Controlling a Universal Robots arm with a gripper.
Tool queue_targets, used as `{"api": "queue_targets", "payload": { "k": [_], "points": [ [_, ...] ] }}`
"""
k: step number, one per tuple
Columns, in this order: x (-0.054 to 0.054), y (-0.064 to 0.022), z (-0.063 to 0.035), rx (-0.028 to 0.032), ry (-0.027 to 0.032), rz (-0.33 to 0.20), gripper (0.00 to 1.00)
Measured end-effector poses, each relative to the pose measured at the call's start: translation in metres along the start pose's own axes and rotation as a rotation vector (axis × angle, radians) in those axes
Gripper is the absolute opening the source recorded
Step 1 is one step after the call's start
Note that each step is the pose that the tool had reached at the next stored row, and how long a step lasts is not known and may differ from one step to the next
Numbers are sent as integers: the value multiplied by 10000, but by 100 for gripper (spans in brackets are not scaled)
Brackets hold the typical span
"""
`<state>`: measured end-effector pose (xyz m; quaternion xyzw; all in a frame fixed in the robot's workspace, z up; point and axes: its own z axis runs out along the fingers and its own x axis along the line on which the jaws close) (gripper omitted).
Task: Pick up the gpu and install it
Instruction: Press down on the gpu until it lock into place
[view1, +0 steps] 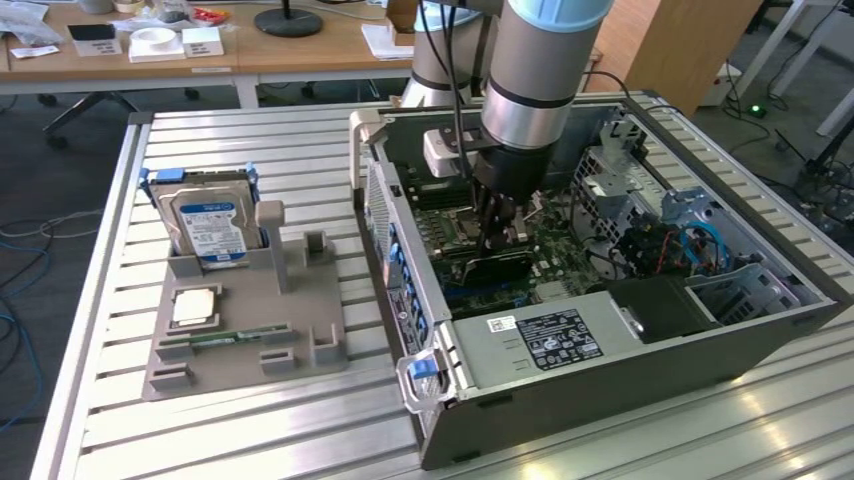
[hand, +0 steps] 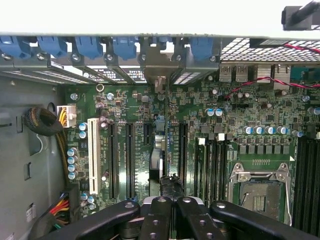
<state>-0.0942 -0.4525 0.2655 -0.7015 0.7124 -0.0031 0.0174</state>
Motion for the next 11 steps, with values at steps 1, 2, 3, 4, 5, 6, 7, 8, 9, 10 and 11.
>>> {"api": "queue_targets", "payload": {
  "k": [1, 2, 3, 4, 5, 6, 7, 8, 9, 10, 11],
  "points": [
    [0, 0, 0, 0, 0, 0, 11],
    [0, 0, 0, 1, 0, 1, 11],
    [0, 0, 0, 1, 0, 0, 11],
    [0, 0, 0, 1, -1, 0, 11],
    [0, 0, 0, 1, 0, 1, 11],
    [0, 0, 1, 1, 0, 1, 11],
    [0, 0, 1, 1, 1, 0, 11],
    [0, 0, 1, 1, 0, 1, 11],
    [0, 0, 1, 1, 0, 0, 11],
    [0, 0, 1, 1, 0, 0, 11],
    [0, 0, 2, 1, -1, 1, 11]
  ]
}}
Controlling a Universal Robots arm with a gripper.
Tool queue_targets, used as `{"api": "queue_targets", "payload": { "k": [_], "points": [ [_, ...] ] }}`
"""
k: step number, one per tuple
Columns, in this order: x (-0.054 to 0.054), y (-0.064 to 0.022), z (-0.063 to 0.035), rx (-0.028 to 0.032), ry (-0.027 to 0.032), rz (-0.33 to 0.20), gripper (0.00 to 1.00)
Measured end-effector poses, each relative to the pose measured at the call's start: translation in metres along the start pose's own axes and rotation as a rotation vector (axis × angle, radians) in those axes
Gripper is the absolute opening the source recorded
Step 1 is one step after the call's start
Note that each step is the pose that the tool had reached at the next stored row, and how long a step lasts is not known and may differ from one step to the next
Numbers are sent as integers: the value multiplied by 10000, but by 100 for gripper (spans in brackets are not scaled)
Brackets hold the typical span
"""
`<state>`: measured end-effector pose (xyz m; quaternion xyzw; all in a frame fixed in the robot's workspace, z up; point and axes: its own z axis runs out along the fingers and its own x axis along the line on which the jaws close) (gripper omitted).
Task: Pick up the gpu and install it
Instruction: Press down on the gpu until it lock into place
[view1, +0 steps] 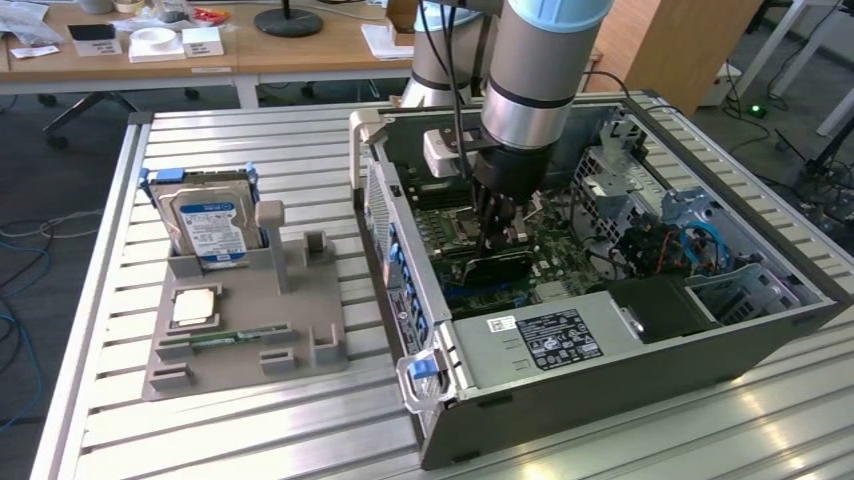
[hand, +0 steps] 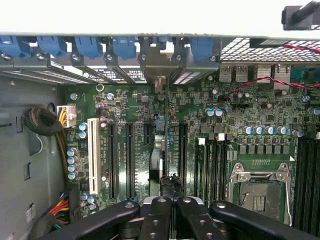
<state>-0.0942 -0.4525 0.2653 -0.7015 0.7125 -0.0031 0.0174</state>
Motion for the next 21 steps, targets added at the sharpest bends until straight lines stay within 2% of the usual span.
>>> {"api": "queue_targets", "payload": {
  "k": [21],
  "points": [
    [-12, 42, 7, 10, 5, 0, 11]
  ]
}}
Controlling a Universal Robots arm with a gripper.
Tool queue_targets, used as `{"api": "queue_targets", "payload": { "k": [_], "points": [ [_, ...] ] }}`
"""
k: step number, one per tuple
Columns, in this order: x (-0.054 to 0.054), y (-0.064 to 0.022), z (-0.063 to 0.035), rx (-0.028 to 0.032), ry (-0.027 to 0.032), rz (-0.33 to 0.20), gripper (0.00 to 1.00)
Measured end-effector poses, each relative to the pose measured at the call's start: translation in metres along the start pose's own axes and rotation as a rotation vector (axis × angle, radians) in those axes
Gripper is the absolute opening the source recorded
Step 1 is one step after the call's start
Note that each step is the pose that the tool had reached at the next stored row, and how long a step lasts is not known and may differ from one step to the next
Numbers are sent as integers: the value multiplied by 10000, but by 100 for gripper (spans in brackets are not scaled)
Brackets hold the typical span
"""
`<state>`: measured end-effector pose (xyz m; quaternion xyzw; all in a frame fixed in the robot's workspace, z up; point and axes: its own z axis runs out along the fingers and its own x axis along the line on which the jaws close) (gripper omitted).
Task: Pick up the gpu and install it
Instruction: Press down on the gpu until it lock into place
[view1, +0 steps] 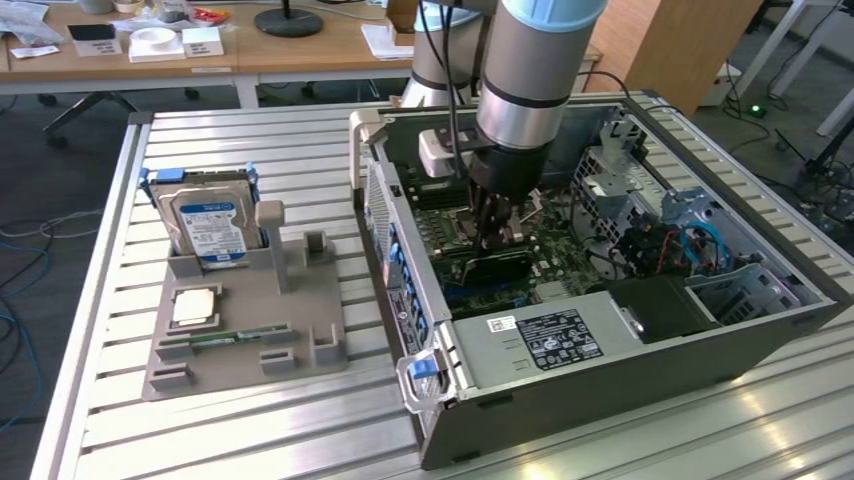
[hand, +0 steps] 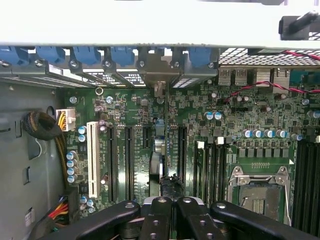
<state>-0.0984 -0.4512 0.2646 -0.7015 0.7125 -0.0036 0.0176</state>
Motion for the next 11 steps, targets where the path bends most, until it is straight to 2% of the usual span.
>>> {"api": "queue_targets", "payload": {
  "k": [11],
  "points": [
    [-1, 2, 9, 4, -7, 0, 11]
  ]
}}
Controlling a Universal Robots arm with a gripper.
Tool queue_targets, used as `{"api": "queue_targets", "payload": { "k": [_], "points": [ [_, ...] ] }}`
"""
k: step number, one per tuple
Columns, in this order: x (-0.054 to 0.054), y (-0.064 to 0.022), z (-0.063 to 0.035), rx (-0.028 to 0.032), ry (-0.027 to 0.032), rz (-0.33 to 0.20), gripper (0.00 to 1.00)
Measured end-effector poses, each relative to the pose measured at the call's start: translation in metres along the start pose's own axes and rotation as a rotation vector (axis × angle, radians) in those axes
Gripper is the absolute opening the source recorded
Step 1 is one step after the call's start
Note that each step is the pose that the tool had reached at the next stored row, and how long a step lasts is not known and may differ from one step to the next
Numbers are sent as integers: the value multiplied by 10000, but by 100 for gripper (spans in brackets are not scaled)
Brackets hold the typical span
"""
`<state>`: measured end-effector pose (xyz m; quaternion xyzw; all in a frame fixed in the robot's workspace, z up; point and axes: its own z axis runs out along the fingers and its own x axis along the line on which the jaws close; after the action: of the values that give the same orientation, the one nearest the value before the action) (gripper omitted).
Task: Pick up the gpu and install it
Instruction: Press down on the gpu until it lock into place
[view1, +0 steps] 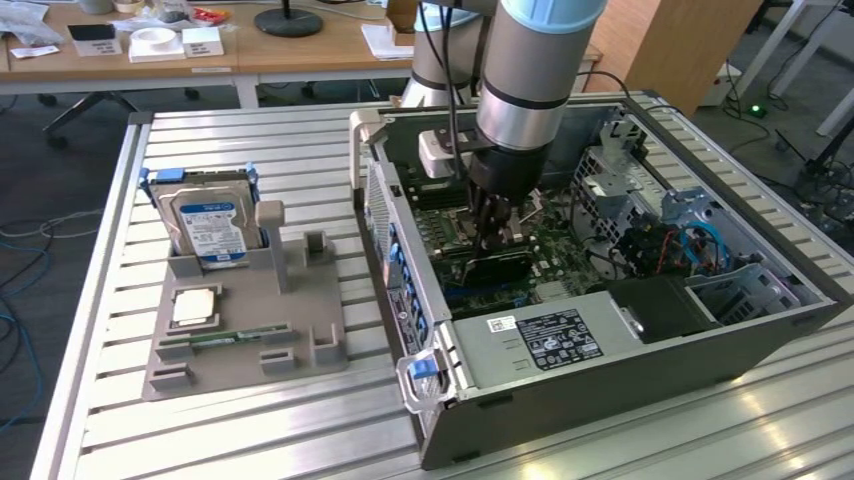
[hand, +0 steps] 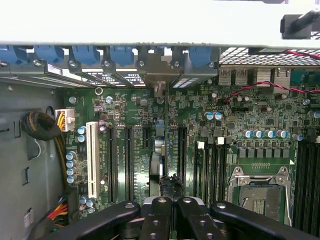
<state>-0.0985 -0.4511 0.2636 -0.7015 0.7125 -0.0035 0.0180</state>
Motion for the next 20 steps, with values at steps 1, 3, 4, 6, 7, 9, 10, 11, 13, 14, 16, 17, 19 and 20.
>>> {"api": "queue_targets", "payload": {
  "k": [1, 3, 4, 6, 7, 9, 10, 11, 13, 14, 16, 17, 19, 20],
  "points": [
    [-1, 4, 3, 3, -6, 2, 11],
    [0, 14, 4, 5, -7, 1, 11],
    [0, 16, 3, 5, -4, 0, 11],
    [0, 18, 3, 5, -3, 0, 11],
    [1, 21, 4, 5, 0, 0, 11],
    [1, 23, 6, 4, 0, 0, 11],
    [1, 23, 6, 4, -1, 0, 11],
    [1, 22, 7, 5, -3, -1, 11],
    [1, 23, 9, 6, -3, 0, 11],
    [1, 24, 10, 6, -3, 0, 11],
    [1, 25, 10, 5, -3, 0, 11],
    [1, 25, 10, 5, -3, 0, 11],
    [1, 26, 10, 6, -2, 0, 11],
    [1, 28, 10, 6, -3, 0, 11]
  ]
}}
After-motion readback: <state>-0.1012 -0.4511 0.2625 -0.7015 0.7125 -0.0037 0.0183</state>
